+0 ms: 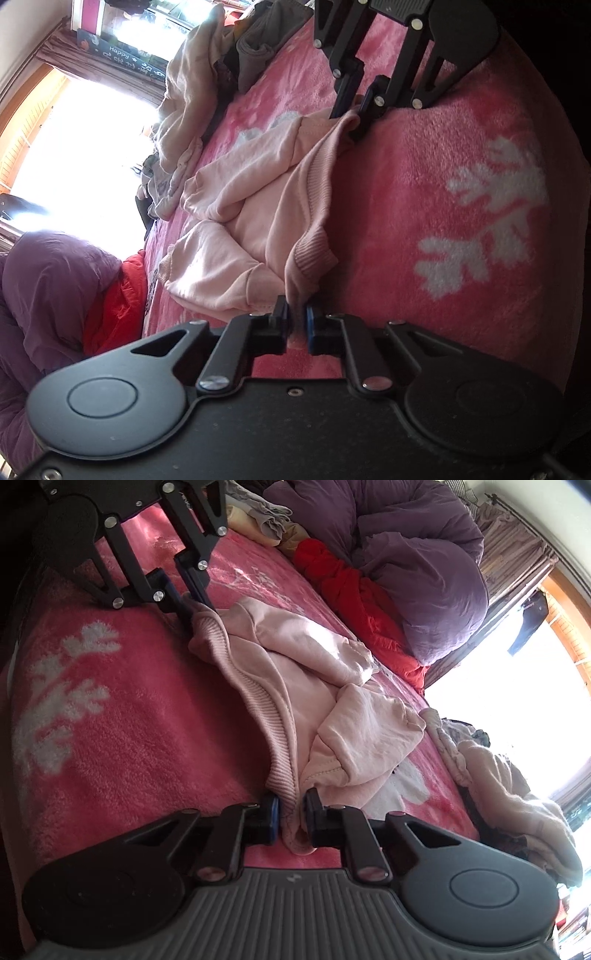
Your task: Fold clothes
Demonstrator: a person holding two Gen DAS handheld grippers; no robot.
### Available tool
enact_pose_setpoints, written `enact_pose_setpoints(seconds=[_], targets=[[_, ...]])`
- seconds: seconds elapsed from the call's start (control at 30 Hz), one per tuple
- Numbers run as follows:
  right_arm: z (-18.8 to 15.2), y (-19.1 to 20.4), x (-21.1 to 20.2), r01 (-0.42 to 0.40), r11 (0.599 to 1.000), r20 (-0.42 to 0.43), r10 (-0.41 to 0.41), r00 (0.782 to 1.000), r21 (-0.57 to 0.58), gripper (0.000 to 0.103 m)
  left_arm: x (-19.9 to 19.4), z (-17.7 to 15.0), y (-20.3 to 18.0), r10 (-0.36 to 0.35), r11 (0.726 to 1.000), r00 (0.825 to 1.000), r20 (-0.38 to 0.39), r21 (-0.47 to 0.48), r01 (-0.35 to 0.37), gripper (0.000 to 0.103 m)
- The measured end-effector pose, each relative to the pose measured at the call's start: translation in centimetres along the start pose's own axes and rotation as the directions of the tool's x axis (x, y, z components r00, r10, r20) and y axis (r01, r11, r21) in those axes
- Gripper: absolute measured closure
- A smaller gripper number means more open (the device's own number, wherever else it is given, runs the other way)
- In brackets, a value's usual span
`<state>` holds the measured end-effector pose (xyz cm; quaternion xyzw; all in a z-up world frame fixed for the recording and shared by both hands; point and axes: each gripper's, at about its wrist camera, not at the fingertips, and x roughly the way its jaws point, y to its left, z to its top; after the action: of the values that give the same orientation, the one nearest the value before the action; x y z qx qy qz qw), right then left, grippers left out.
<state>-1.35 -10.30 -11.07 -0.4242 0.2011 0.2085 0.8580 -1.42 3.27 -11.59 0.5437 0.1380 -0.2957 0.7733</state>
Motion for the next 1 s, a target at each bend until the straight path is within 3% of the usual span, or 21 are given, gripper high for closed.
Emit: enact_pose_setpoints(seconds=[0.2, 0.3, 0.4, 0.57, 0.73, 1.0], targets=[[1.2, -1.0, -2.7, -0.027, 1.0, -0.008, 0.027, 1.0, 0.01, 0.091, -2.2, 0.1, 0.3, -0.013, 1.0, 1.0, 0.006, -0.003, 0.013, 0.098], [1.8, -0.9, -4.5, 0.02, 1.0, 0.013, -0.02, 1.0, -0.005, 0.091, -3.7, 0.2, 1.1, -0.019, 0.998, 1.0, 0.023, -0.067, 0.02, 0.098], [2.5, -1.8, -5.8, 0.029, 0.999, 0.026, -0.03, 0.999, 0.021, 0.092, -5.0, 0.4, 3.1, -0.007, 0.986, 0.998, 0.057, -0.164, 0.016, 0.098], [4.7, -5.4, -6.1, 0.057, 0.998, 0.051, -0.057, 0.997, 0.015, 0.092, -4.9, 1.5, 7.6, 0.036, 0.987, 0.995, 0.09, -0.159, -0.021, 0.098], [7.4, -11.3, -3.7, 0.041, 0.999, 0.063, -0.042, 0.997, 0.007, 0.092, -2.5, 1.8, 14.5, 0.047, 0.966, 0.989, 0.14, -0.258, -0.01, 0.098], [9.7, -19.1, 5.0, -0.113, 0.992, -0.002, 0.114, 0.994, 0.048, 0.092, 5.1, 0.4, 21.7, -0.04, 0.906, 0.986, 0.161, -0.411, 0.104, 0.098]])
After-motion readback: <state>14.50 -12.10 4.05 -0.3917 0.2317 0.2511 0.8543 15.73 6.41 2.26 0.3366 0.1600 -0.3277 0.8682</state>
